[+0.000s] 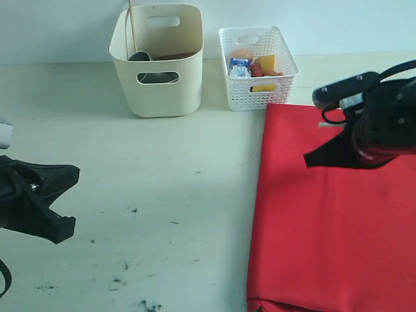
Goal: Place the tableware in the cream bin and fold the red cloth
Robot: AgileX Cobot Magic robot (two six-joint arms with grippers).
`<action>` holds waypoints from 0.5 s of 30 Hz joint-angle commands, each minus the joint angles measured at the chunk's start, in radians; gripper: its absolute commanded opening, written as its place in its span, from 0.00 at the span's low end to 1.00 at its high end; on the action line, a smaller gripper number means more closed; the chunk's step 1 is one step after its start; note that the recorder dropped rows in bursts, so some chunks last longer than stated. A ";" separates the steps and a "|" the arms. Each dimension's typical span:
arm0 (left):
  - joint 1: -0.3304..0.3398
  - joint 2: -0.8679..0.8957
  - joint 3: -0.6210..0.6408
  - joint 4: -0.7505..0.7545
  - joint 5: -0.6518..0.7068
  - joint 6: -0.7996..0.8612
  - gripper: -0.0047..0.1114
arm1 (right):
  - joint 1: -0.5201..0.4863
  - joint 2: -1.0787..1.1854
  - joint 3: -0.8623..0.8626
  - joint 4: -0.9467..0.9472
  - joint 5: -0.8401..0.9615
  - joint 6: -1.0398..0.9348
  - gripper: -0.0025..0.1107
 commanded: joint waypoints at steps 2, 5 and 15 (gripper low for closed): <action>0.002 -0.007 0.004 -0.009 -0.011 0.006 0.06 | -0.004 -0.128 0.015 0.037 -0.398 0.005 0.02; 0.002 -0.007 0.004 -0.009 -0.007 0.006 0.06 | -0.004 -0.107 0.029 0.041 -0.400 0.005 0.02; 0.002 -0.007 0.004 -0.009 -0.003 -0.005 0.06 | -0.013 0.066 0.103 0.011 -0.232 0.007 0.02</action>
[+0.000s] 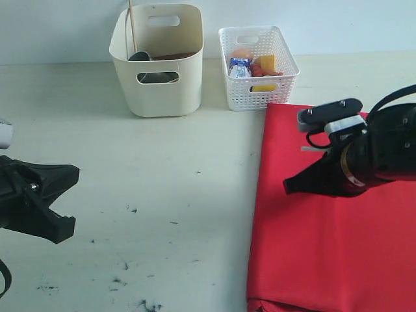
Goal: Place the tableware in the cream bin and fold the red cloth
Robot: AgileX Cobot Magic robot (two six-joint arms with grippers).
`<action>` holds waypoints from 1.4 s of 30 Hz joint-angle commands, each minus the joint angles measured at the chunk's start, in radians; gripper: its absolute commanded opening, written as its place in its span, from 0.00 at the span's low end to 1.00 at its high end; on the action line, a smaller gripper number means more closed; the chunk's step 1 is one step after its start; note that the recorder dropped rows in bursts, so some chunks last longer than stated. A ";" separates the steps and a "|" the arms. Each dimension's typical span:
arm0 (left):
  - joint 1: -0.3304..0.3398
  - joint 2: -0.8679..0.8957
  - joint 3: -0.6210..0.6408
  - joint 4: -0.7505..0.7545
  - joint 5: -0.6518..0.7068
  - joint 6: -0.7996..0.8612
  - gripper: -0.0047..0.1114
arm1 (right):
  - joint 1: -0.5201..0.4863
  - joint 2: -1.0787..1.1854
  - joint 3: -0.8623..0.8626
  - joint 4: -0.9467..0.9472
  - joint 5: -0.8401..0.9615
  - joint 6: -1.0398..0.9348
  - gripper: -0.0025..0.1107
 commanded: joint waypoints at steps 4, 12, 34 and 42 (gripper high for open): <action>0.002 -0.007 0.004 -0.009 -0.003 -0.007 0.06 | -0.050 0.080 0.009 -0.035 0.082 0.004 0.02; 0.002 -0.007 0.004 -0.009 -0.006 -0.008 0.06 | -0.189 0.128 0.007 -0.065 0.137 0.016 0.02; 0.002 -0.007 0.004 -0.009 -0.008 -0.025 0.06 | -0.260 -0.083 -0.017 -0.350 -0.248 0.291 0.02; 0.002 -0.007 0.004 -0.009 -0.006 -0.029 0.06 | -0.260 0.144 -0.081 -0.358 -0.158 0.291 0.02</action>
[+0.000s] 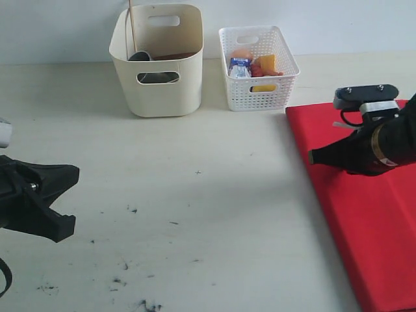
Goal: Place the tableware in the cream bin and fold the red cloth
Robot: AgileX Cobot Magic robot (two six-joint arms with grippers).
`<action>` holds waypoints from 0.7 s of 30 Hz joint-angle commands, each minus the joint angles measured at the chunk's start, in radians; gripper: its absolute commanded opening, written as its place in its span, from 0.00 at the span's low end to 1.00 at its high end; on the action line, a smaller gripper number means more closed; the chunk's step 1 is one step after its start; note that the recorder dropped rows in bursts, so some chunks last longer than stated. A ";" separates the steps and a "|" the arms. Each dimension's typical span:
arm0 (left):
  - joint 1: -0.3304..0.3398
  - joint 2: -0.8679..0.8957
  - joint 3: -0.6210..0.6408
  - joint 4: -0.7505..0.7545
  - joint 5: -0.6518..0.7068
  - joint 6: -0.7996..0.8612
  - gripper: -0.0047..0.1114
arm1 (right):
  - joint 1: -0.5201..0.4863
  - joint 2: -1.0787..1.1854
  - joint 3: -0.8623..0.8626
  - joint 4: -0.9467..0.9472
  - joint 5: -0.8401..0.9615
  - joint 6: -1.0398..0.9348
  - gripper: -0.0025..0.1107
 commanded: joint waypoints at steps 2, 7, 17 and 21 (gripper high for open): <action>0.002 -0.007 0.004 -0.007 -0.004 -0.008 0.06 | -0.004 0.131 -0.063 -0.018 0.074 0.006 0.02; 0.002 -0.007 0.004 -0.007 -0.003 -0.008 0.06 | -0.004 0.199 -0.119 -0.065 0.161 0.006 0.02; 0.002 -0.007 0.004 -0.007 -0.002 -0.008 0.06 | -0.011 0.004 -0.106 0.095 0.456 -0.016 0.02; 0.002 -0.007 0.004 -0.007 0.053 -0.008 0.06 | -0.128 -0.015 -0.028 0.097 0.430 0.088 0.02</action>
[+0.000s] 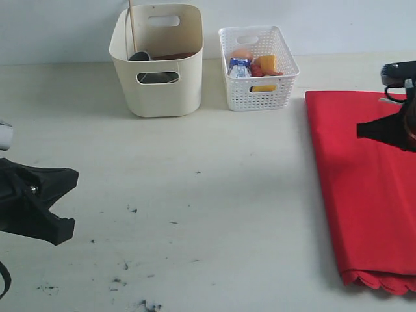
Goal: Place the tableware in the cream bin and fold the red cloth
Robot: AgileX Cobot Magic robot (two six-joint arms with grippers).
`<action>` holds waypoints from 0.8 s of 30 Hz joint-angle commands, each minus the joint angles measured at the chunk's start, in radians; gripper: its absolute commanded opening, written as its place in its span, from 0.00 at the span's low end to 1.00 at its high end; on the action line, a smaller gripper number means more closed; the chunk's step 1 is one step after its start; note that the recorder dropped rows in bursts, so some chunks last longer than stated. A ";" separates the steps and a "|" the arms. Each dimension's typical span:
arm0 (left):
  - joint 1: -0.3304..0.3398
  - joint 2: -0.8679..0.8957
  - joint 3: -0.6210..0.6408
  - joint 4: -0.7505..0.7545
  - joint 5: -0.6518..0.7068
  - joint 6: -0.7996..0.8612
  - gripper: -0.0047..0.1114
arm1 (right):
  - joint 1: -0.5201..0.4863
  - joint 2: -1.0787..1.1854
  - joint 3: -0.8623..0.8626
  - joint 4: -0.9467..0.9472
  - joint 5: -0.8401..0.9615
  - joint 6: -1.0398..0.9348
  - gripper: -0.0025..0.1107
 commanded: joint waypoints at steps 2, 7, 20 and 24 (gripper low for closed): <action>0.002 -0.007 0.004 -0.007 0.029 -0.006 0.06 | -0.169 0.026 0.070 0.002 -0.120 0.098 0.02; 0.002 -0.007 0.004 -0.007 0.029 -0.009 0.06 | -0.280 0.094 0.067 -0.010 -0.301 0.096 0.02; 0.002 -0.007 0.004 -0.007 0.030 -0.030 0.06 | -0.295 0.301 -0.162 -0.028 -0.506 0.096 0.02; 0.002 -0.007 0.004 -0.007 0.011 -0.030 0.06 | -0.295 0.350 -0.224 -0.031 -0.548 0.096 0.02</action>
